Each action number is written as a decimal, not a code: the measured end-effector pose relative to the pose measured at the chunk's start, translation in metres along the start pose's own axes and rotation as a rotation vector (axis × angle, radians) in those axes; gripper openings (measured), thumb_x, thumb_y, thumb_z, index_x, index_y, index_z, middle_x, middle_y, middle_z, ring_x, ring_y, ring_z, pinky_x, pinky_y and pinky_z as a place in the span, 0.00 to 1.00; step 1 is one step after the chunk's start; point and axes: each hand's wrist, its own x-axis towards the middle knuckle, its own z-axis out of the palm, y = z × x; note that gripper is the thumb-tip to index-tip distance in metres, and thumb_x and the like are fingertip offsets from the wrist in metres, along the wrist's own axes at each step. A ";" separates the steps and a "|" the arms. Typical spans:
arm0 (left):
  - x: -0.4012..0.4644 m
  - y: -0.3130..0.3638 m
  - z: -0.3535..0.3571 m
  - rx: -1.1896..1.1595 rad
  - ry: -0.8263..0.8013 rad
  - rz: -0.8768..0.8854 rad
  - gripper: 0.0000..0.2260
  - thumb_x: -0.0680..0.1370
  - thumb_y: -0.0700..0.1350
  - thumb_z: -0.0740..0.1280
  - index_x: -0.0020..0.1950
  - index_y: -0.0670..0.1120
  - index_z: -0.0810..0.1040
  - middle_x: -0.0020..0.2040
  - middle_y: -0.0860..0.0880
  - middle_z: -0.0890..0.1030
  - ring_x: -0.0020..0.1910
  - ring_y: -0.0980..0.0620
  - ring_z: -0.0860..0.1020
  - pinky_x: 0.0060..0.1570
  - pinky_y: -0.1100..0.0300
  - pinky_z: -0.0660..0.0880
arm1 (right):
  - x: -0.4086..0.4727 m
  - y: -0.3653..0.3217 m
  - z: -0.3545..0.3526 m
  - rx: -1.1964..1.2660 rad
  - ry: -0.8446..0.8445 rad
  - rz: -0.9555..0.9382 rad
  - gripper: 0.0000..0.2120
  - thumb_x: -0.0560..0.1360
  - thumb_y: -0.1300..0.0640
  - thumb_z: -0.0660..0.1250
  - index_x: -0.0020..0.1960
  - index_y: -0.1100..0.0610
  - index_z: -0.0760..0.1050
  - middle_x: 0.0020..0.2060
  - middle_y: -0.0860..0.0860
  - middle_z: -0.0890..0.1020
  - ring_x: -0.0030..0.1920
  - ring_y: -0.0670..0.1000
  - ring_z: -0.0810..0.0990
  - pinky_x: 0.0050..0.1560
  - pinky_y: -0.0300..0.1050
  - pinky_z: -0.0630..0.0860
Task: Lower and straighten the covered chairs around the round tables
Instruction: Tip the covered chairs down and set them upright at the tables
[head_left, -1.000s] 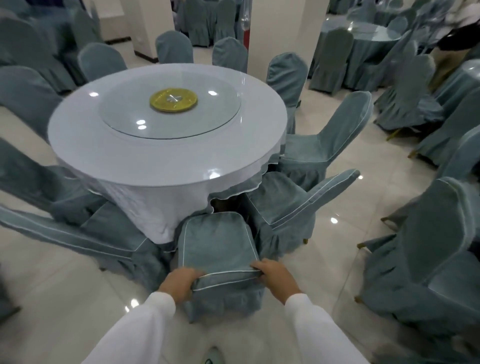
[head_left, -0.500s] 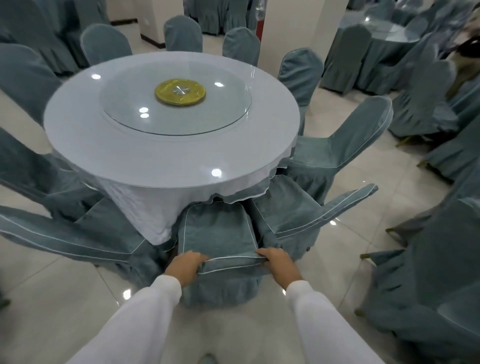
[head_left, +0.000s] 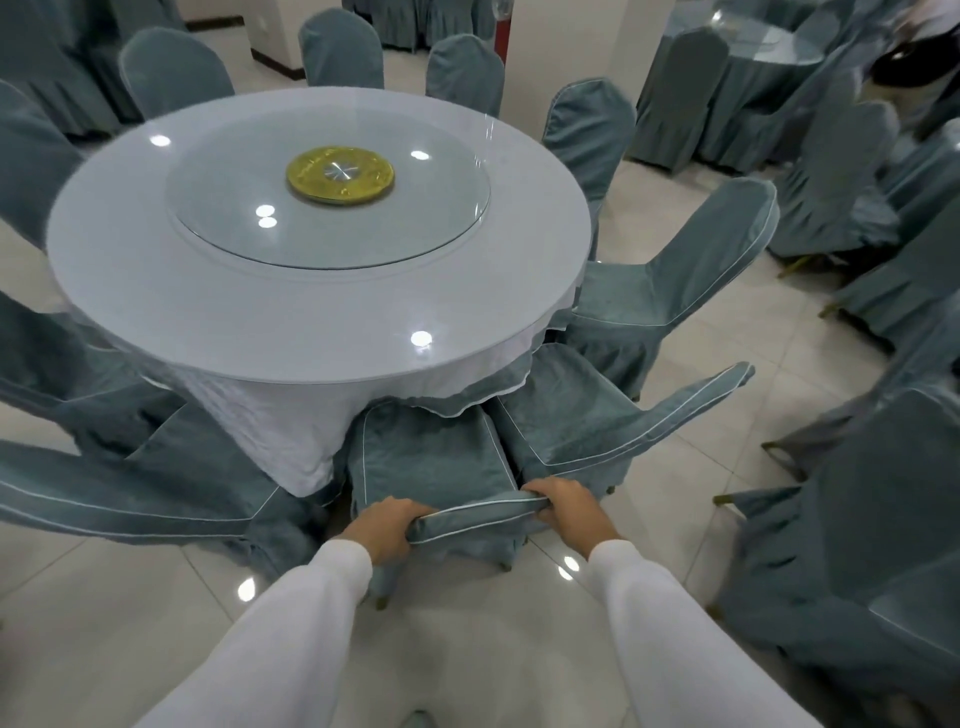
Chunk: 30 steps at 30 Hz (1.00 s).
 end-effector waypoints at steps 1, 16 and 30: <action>-0.001 0.000 -0.002 -0.051 -0.032 0.010 0.23 0.73 0.43 0.69 0.65 0.64 0.77 0.54 0.56 0.83 0.53 0.52 0.81 0.55 0.58 0.78 | -0.002 -0.001 -0.002 0.012 -0.001 -0.004 0.18 0.71 0.60 0.71 0.59 0.44 0.80 0.52 0.47 0.83 0.53 0.52 0.82 0.57 0.53 0.79; 0.098 0.158 -0.011 -0.327 0.183 0.086 0.11 0.77 0.60 0.70 0.57 0.60 0.79 0.51 0.60 0.82 0.48 0.63 0.80 0.51 0.65 0.78 | -0.020 0.144 -0.111 0.113 0.164 0.023 0.23 0.79 0.55 0.70 0.72 0.45 0.72 0.70 0.47 0.75 0.70 0.49 0.73 0.72 0.45 0.69; 0.212 0.328 -0.021 -0.324 0.283 0.042 0.15 0.77 0.57 0.71 0.62 0.57 0.78 0.55 0.60 0.81 0.53 0.63 0.78 0.58 0.61 0.76 | 0.010 0.321 -0.232 0.030 0.301 -0.060 0.23 0.78 0.58 0.70 0.72 0.51 0.73 0.69 0.51 0.75 0.69 0.55 0.71 0.70 0.50 0.71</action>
